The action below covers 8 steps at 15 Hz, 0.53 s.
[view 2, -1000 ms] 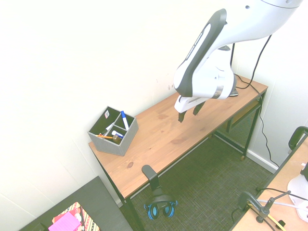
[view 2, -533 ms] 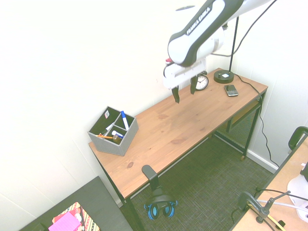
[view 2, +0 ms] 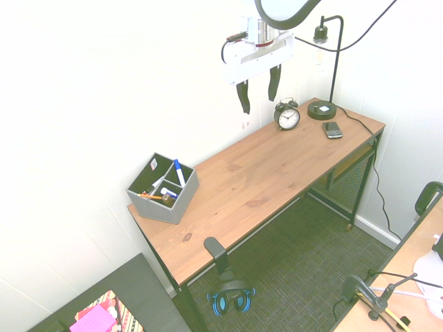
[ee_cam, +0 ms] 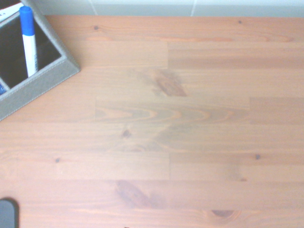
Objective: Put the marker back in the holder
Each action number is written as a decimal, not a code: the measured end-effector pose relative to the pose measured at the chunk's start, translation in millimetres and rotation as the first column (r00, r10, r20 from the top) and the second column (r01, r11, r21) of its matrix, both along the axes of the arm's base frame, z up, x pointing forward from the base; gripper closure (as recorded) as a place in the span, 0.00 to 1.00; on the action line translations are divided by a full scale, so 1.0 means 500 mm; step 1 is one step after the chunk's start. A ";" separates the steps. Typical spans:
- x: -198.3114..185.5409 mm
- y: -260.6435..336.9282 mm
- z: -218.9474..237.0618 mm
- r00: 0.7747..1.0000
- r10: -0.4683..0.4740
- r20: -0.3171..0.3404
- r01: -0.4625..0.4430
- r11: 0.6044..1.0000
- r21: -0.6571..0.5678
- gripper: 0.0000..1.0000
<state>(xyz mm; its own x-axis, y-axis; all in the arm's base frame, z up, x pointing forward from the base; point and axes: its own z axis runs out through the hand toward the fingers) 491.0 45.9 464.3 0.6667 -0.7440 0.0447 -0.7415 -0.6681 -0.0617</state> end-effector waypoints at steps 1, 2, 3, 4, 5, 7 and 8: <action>-0.021 -0.003 -0.001 1.000 -0.006 -0.007 0.006 1.000 0.007 0.00; -0.038 -0.008 -0.005 1.000 -0.011 -0.013 0.012 1.000 0.017 0.00; -0.051 -0.008 -0.008 1.000 -0.011 -0.015 0.011 1.000 0.029 0.00; -0.059 -0.011 -0.013 1.000 -0.010 -0.016 0.010 0.999 0.040 0.00; -0.064 -0.015 -0.013 1.000 -0.007 -0.014 0.008 0.999 0.047 0.00; -0.068 -0.022 -0.014 1.000 -0.004 -0.014 0.005 0.999 0.041 0.00; -0.069 -0.024 -0.013 1.000 -0.003 -0.013 0.004 0.999 0.038 0.00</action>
